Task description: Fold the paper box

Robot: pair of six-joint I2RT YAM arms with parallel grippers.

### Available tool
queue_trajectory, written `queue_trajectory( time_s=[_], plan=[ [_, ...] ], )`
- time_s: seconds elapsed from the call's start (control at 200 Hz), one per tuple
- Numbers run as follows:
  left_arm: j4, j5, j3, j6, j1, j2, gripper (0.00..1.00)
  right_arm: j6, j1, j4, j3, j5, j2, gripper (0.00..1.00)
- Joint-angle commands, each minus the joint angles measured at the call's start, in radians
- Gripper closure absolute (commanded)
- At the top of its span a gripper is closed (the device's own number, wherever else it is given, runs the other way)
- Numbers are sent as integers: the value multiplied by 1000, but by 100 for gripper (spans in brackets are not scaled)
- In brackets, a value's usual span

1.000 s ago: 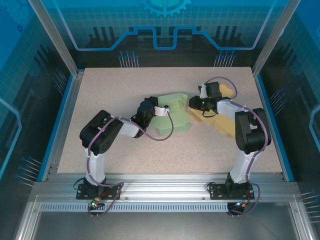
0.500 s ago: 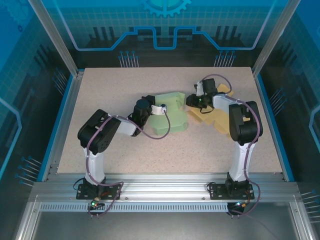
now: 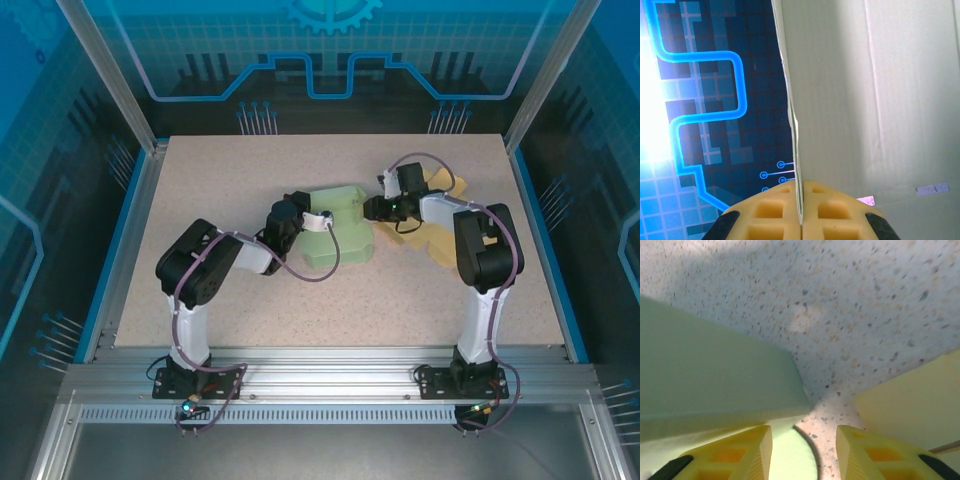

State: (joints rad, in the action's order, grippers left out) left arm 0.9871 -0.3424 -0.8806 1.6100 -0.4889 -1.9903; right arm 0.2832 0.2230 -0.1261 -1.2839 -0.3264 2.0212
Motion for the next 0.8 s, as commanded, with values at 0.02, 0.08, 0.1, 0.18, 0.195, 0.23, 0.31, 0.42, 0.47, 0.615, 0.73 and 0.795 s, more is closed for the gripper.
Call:
queue_trajectory(
  time_s=[0.02, 0.08, 0.1, 0.18, 0.195, 0.23, 0.31, 0.42, 0.47, 0.615, 0.73, 0.795],
  plan=[
    [18, 35, 27, 55, -9, -61, 100, -51, 17, 37, 11, -13, -38, 60],
    [51, 34, 29, 66, -12, -77, 100, -55, 19, 45, 8, -3, -38, 60],
    [53, 33, 29, 72, -13, -80, 100, -58, 20, 46, 6, -2, -37, 60],
    [60, 37, 34, 75, -15, -85, 100, -66, 25, 63, 3, 5, -36, 60],
    [58, 36, 34, 73, -15, -85, 100, -68, 27, 67, 3, 6, -36, 60],
    [56, 36, 35, 71, -16, -85, 100, -72, 31, 76, 3, 10, -36, 60],
    [59, 39, 35, 70, -19, -88, 100, -80, 41, 92, 4, 37, -37, 60],
    [59, 40, 36, 70, -21, -91, 100, -87, 57, 142, 26, 57, -43, 59],
    [59, 42, 37, 70, -23, -91, 100, -88, 64, 167, 35, 75, -48, 59],
    [56, 43, 37, 66, -25, -92, 100, -99, 97, 236, 68, 152, -63, 59],
    [56, 45, 37, 67, -26, -93, 100, -105, 131, 282, 81, 239, -66, 59],
    [58, 46, 38, 65, -25, -94, 100, -102, 144, 300, 81, 281, -64, 59]
  ],
)
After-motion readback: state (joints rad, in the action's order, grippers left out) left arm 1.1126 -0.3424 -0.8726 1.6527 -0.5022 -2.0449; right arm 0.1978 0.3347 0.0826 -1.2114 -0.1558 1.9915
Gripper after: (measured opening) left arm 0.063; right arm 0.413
